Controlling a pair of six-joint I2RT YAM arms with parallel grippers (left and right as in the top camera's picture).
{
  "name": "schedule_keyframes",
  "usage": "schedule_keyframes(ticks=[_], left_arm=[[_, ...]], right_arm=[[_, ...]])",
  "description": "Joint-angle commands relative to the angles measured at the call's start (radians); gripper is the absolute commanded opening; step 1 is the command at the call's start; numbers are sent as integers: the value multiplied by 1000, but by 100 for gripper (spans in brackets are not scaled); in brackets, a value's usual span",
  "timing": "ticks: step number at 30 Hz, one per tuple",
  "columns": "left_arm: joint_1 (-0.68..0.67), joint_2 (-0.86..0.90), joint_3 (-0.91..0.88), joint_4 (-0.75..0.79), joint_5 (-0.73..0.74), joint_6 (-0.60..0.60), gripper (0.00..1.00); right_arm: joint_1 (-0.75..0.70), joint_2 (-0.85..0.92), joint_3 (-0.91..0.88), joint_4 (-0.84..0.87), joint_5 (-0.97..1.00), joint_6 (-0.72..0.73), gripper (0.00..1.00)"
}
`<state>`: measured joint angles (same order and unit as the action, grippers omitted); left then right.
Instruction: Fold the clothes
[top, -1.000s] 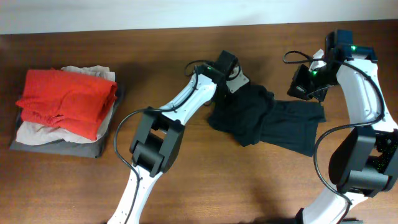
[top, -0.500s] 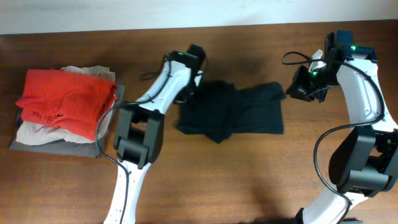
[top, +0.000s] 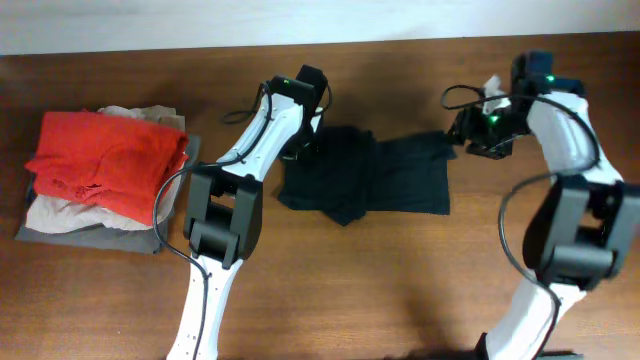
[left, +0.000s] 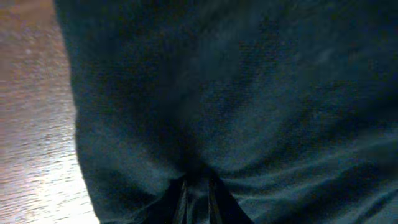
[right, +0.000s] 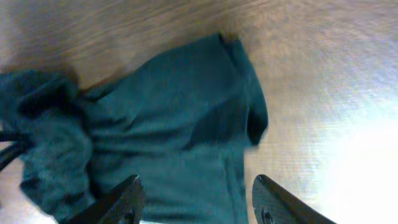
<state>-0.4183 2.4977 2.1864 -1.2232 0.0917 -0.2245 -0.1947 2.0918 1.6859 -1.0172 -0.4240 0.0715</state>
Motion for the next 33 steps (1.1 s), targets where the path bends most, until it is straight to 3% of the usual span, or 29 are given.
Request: schedule_keyframes(ticks=[1,13,23,33], left_arm=[[1,19,28,-5,-20,18,13],[-24,19,28,-9,-21,40,13],[-27,19,28,-10,-21,40,13],[-27,19,28,-12,-21,40,13]], right_arm=[[-4,66,12,42,-45,-38,60],[-55,211,12,48,-130,-127,63],[-16,254,12,-73,-219,-257,56],[-6,254,-1,-114,-205,-252,48]])
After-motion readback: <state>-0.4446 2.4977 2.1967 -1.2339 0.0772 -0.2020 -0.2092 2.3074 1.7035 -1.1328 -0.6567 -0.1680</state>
